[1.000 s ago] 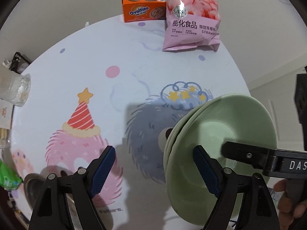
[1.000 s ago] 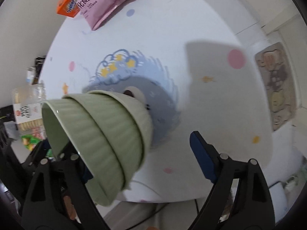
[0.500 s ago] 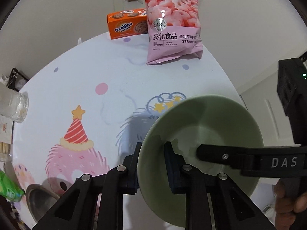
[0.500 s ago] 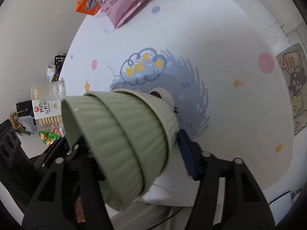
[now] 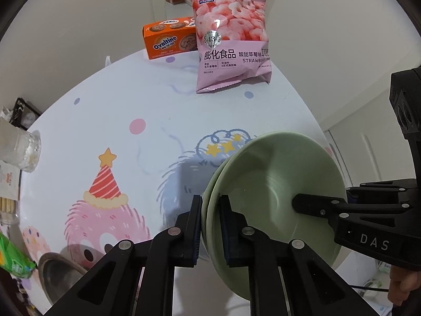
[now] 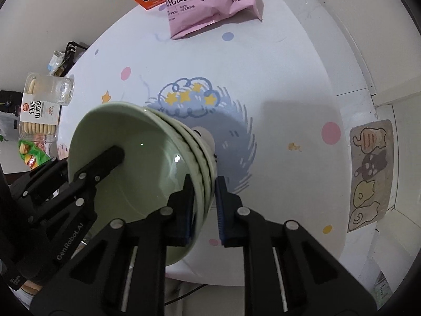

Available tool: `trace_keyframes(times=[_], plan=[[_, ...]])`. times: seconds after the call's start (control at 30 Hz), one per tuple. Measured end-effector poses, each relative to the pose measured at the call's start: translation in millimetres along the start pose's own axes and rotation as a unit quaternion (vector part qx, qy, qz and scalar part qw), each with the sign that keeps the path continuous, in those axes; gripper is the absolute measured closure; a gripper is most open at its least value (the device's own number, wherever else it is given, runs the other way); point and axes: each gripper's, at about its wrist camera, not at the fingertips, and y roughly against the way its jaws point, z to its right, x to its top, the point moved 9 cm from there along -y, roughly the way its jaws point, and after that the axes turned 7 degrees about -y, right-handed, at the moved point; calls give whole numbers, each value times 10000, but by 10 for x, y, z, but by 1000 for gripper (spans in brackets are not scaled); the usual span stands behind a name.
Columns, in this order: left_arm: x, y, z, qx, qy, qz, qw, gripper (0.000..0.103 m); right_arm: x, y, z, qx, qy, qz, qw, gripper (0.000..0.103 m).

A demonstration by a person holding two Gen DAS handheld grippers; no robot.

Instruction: Organize plates and bowls

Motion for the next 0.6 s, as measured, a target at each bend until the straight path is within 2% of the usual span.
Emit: trace_keyframes(times=[0.1, 0.17, 0.27, 0.33, 0.4, 0.43, 0.5, 0.57, 0.6], plan=[[-8, 0, -2, -21, -13, 5, 10000, 91, -1, 7, 19, -24, -7, -11, 10000, 86], [-12, -12, 1, -42, -41, -22, 10000, 90, 15, -6, 40, 91, -229, -102, 9996, 86], [-7, -54, -4, -165, 13, -75, 9998, 82, 33, -20, 80, 270, -545, -356, 9975, 84], [3, -74, -59, -40, -34, -114, 9999, 58, 46, -34, 79, 293, -567, -489, 9968, 84], [-9, -117, -160, -178, 108, -189, 9996, 44, 61, -63, 101, 380, -730, -654, 9945, 79], [-22, -144, -207, -359, 258, -277, 9986, 41, 74, -72, 116, 406, -805, -706, 9934, 77], [-54, -198, -296, -829, 602, -460, 9937, 41, 85, -79, 139, 398, -891, -751, 9924, 74], [-84, -207, -316, -1103, 726, -523, 9899, 46, 83, -86, 139, 383, -963, -816, 9913, 74], [-85, -204, -302, -1194, 731, -545, 9887, 56, 77, -82, 145, 383, -1002, -837, 9907, 74]])
